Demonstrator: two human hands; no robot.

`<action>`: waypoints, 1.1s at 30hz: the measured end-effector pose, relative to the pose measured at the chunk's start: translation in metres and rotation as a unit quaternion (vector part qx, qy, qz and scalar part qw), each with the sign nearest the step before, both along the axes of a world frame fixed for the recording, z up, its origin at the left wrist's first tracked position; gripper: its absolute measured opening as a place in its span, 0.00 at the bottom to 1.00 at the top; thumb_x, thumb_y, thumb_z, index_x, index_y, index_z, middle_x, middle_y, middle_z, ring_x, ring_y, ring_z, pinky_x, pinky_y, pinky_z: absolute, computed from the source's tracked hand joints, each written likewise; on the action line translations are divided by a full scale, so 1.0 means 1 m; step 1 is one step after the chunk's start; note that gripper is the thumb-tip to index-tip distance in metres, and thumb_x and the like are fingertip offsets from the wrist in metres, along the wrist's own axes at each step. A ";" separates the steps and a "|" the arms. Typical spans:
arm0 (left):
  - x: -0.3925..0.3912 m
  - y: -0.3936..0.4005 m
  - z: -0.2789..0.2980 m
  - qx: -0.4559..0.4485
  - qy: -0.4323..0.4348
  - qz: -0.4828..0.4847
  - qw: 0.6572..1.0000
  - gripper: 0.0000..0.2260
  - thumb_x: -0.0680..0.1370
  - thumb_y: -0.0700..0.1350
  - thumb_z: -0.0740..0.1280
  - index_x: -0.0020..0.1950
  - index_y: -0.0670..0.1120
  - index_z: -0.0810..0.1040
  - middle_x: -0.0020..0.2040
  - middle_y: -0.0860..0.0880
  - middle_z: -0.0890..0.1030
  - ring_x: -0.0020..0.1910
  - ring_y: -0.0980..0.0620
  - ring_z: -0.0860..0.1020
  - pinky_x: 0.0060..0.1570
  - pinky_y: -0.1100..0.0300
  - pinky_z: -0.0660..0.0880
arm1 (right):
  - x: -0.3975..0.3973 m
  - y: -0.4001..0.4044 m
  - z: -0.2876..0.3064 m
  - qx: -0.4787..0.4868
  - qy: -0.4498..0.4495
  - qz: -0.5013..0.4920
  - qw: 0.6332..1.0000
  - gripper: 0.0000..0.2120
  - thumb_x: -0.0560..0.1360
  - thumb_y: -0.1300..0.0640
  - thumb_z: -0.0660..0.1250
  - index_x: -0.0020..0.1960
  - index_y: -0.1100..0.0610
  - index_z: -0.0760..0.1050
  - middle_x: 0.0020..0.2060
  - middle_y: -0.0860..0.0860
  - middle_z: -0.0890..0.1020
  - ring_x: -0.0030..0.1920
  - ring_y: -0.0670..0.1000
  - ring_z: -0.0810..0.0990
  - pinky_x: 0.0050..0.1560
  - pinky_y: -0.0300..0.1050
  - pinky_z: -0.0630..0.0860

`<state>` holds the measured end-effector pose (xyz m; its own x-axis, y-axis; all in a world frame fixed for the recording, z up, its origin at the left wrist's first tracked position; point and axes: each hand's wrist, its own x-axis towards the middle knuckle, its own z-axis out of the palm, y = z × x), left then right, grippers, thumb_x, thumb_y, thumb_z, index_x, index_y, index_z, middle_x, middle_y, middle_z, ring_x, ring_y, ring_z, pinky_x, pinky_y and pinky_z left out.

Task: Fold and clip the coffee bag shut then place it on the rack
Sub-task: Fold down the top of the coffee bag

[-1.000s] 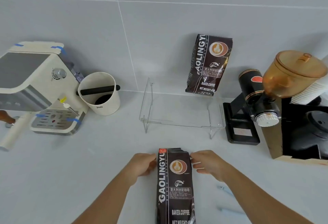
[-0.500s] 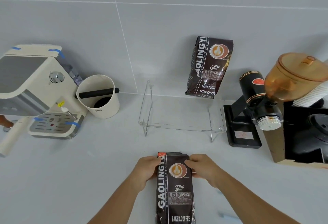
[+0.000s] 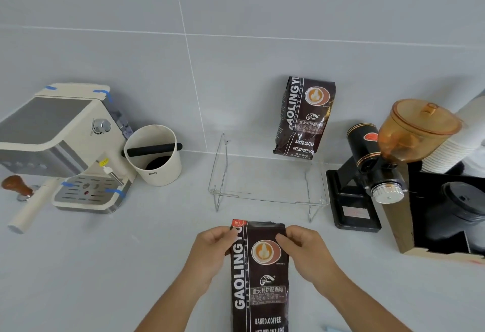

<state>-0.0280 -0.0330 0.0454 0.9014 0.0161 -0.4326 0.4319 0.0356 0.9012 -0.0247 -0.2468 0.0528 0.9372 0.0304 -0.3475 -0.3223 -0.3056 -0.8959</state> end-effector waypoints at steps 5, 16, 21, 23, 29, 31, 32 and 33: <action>-0.016 -0.003 0.021 -0.007 -0.073 0.006 0.997 0.08 0.79 0.41 0.67 0.45 0.46 0.87 0.44 0.46 0.88 0.45 0.52 0.86 0.47 0.64 0.80 | -0.016 -0.006 0.023 -0.009 -0.059 0.000 0.998 0.11 0.77 0.58 0.68 0.37 0.59 0.77 0.36 0.55 0.86 0.38 0.53 0.85 0.38 0.43 0.79; -0.031 -0.015 0.043 -0.029 -0.150 -0.009 0.988 0.11 0.79 0.35 0.66 0.45 0.45 0.87 0.44 0.46 0.89 0.43 0.55 0.85 0.41 0.70 0.78 | -0.040 -0.020 0.044 0.002 -0.136 0.011 0.991 0.09 0.76 0.64 0.68 0.42 0.54 0.84 0.39 0.45 0.88 0.40 0.42 0.84 0.38 0.29 0.76; -0.037 -0.017 0.043 -0.017 -0.148 -0.031 0.988 0.12 0.79 0.35 0.65 0.46 0.46 0.86 0.45 0.47 0.89 0.45 0.53 0.86 0.41 0.70 0.78 | -0.048 -0.025 0.042 -0.028 -0.140 0.012 0.990 0.10 0.76 0.64 0.69 0.42 0.51 0.83 0.39 0.44 0.87 0.40 0.43 0.84 0.39 0.31 0.77; -0.039 -0.018 0.042 -0.007 -0.147 -0.035 0.989 0.13 0.79 0.34 0.65 0.46 0.47 0.87 0.45 0.48 0.89 0.45 0.54 0.86 0.42 0.70 0.78 | -0.051 -0.025 0.043 -0.030 -0.142 0.014 0.989 0.14 0.76 0.64 0.69 0.42 0.45 0.84 0.40 0.42 0.88 0.42 0.43 0.84 0.41 0.30 0.77; -0.038 -0.018 0.049 0.001 -0.142 -0.034 0.989 0.12 0.78 0.35 0.67 0.47 0.50 0.87 0.47 0.49 0.89 0.48 0.53 0.86 0.44 0.69 0.78 | -0.052 -0.025 0.052 -0.013 -0.139 0.011 0.990 0.16 0.76 0.62 0.70 0.45 0.40 0.84 0.43 0.41 0.88 0.46 0.44 0.85 0.44 0.33 0.81; -0.035 -0.019 0.054 -0.001 -0.138 -0.028 0.990 0.10 0.78 0.37 0.67 0.48 0.50 0.86 0.47 0.50 0.89 0.49 0.53 0.86 0.46 0.70 0.78 | -0.050 -0.024 0.057 0.010 -0.132 0.004 0.991 0.15 0.76 0.63 0.69 0.45 0.42 0.85 0.43 0.43 0.88 0.46 0.44 0.86 0.45 0.32 0.80; -0.034 -0.019 0.057 -0.005 -0.136 -0.027 0.990 0.10 0.78 0.38 0.67 0.48 0.50 0.86 0.47 0.50 0.89 0.49 0.54 0.86 0.45 0.72 0.78 | -0.048 -0.022 0.059 0.024 -0.129 -0.001 0.991 0.14 0.76 0.63 0.69 0.45 0.43 0.85 0.43 0.44 0.89 0.46 0.45 0.86 0.46 0.33 0.80; -0.033 -0.019 0.059 -0.009 -0.133 -0.025 0.991 0.09 0.78 0.39 0.67 0.48 0.50 0.86 0.47 0.50 0.89 0.49 0.55 0.86 0.44 0.72 0.77 | -0.046 -0.021 0.061 0.036 -0.126 -0.007 0.991 0.14 0.76 0.63 0.69 0.45 0.44 0.85 0.43 0.45 0.89 0.46 0.46 0.86 0.45 0.33 0.81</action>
